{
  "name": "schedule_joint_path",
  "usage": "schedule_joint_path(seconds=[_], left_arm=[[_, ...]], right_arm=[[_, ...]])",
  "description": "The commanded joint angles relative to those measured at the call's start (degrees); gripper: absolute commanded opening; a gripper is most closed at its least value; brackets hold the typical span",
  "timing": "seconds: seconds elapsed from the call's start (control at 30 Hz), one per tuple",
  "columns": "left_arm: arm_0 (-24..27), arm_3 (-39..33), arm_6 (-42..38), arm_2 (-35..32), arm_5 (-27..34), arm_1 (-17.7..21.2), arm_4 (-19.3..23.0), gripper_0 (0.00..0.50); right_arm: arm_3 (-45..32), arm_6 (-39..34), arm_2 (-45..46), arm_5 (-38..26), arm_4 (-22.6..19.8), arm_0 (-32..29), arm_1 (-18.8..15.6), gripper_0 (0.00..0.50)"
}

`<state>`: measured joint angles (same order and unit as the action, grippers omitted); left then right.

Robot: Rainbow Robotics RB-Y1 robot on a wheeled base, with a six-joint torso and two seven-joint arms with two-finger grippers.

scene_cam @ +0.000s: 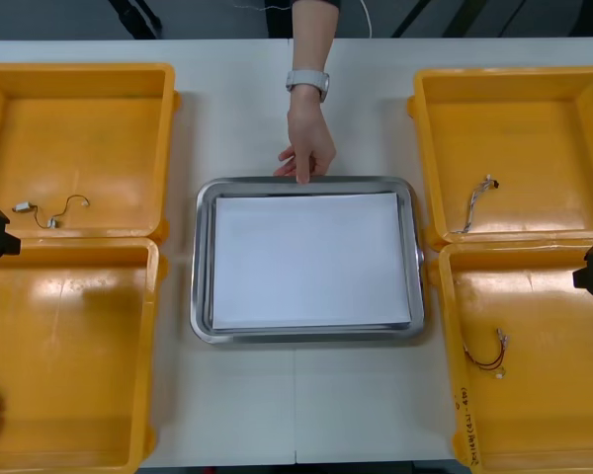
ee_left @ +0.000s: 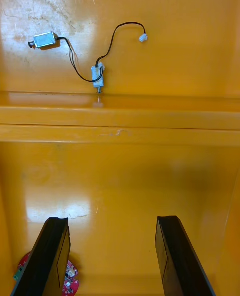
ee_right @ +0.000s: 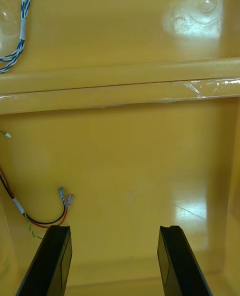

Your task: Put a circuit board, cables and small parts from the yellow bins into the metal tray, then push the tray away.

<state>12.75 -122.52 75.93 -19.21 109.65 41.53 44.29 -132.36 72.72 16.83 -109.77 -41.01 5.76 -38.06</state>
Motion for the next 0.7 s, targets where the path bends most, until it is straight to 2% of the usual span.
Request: schedule_joint_path(seconds=[0.03,0.7], left_arm=[[-0.71,-1.85,5.98,-1.71,0.35,2.59,0.36,0.5],[-0.71,-1.85,5.98,-1.71,0.35,2.59,0.36,0.5]], right_arm=[[-1.68,-1.26,1.71,-0.23,0.58,-0.49,0.44,0.5],[-1.68,-1.26,1.71,-0.23,0.58,-0.49,0.44,0.5]])
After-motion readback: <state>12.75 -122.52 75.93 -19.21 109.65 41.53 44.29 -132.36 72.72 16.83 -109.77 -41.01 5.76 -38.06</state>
